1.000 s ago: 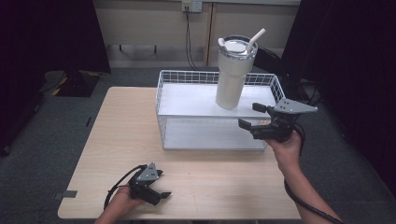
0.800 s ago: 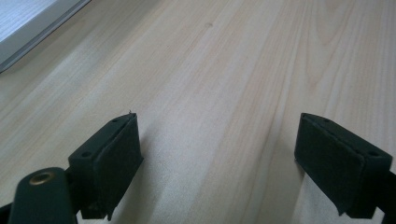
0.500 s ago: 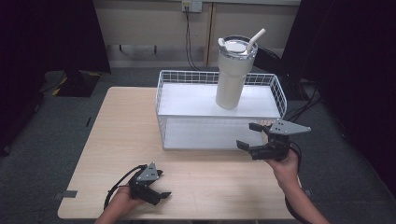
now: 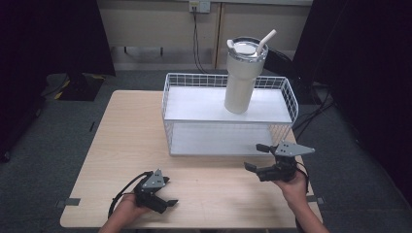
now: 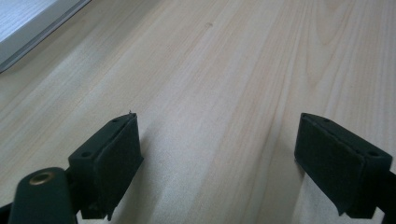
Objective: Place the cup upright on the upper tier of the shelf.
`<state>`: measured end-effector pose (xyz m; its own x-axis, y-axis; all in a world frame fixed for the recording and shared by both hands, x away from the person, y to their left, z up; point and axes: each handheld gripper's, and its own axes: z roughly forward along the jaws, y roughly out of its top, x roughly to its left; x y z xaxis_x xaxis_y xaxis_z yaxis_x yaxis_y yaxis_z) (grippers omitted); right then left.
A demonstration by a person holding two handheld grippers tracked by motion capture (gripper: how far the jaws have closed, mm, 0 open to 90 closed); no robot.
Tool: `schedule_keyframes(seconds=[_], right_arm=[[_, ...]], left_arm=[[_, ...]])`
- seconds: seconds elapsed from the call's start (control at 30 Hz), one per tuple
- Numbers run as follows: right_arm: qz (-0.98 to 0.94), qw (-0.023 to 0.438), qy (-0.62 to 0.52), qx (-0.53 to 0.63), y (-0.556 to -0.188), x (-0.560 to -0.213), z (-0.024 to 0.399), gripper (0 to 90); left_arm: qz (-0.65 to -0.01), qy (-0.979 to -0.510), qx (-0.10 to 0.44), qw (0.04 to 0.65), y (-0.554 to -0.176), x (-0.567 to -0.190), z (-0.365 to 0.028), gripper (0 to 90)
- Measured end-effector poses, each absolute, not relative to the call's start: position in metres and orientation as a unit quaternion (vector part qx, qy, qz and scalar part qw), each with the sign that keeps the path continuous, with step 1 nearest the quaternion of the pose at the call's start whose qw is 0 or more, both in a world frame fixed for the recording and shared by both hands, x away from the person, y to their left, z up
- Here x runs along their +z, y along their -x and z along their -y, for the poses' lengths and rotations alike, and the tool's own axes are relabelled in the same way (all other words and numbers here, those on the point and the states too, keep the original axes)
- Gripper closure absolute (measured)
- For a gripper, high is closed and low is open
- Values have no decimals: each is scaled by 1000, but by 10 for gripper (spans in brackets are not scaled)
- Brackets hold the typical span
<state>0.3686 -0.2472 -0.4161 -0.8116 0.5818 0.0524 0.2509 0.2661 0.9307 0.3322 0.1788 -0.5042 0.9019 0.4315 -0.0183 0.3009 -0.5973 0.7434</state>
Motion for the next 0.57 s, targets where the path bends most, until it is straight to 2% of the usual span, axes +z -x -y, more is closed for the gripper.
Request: schedule_keyframes(seconds=[0.37, 0.57], right_arm=[[-806, 130, -270, 511, -359, -467, 241, 141], [-824, 140, -268, 479, -351, -490, 239, 151]], left_arm=[[-206, -890, 82, 399, -332, -504, -179, 139], [-206, -890, 82, 399, -332, -504, -179, 139]])
